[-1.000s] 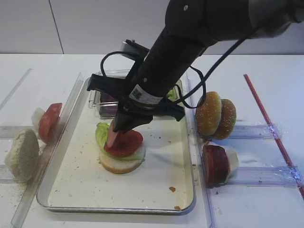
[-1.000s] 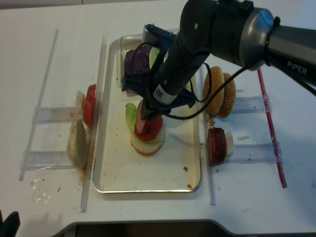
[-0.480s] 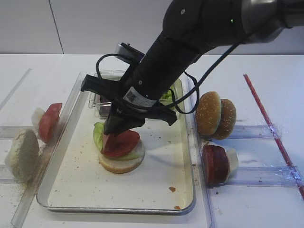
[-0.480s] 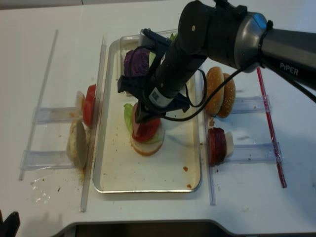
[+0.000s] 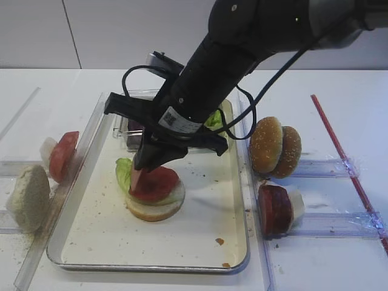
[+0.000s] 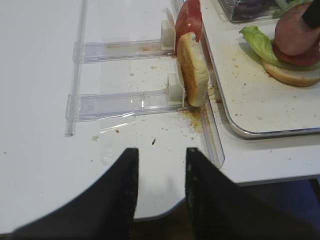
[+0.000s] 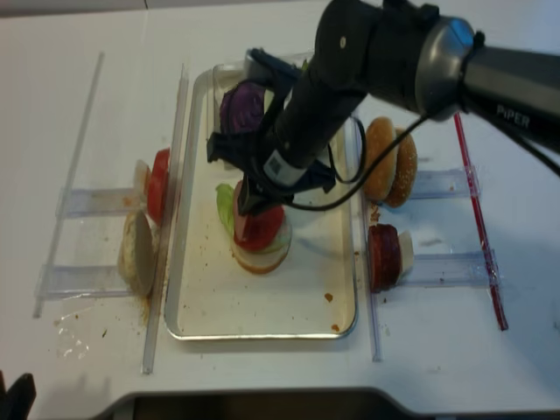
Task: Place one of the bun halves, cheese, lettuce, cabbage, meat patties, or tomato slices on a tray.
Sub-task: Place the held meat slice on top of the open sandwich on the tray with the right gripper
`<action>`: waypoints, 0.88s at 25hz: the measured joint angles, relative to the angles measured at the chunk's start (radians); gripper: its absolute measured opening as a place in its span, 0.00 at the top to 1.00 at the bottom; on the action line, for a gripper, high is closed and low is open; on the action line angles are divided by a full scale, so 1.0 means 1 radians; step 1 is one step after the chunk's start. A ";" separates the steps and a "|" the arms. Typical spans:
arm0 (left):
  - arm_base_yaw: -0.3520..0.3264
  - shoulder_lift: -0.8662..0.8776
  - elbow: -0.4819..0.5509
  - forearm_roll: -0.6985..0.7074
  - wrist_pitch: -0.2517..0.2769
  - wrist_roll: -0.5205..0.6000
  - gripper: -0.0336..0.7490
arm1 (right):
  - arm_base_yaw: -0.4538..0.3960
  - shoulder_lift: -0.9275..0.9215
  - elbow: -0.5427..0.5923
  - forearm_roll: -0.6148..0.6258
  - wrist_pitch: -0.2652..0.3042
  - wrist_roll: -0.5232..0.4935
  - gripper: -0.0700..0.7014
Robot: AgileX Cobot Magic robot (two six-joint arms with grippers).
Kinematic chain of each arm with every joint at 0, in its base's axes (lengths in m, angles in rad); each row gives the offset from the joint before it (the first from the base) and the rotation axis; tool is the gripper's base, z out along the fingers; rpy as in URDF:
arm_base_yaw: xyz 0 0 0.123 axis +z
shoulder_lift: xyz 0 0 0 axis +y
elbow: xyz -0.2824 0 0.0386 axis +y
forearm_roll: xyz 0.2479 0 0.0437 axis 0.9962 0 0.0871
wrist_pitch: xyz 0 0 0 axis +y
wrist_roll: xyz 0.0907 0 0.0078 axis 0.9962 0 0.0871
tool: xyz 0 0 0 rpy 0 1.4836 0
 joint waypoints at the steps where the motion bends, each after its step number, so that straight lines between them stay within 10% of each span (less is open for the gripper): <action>1: 0.000 0.000 0.000 0.000 0.000 0.000 0.67 | -0.008 0.000 -0.002 0.000 0.010 0.000 0.77; 22: 0.000 0.000 0.000 0.000 0.000 0.000 0.67 | -0.029 0.012 -0.007 0.078 0.014 -0.067 0.77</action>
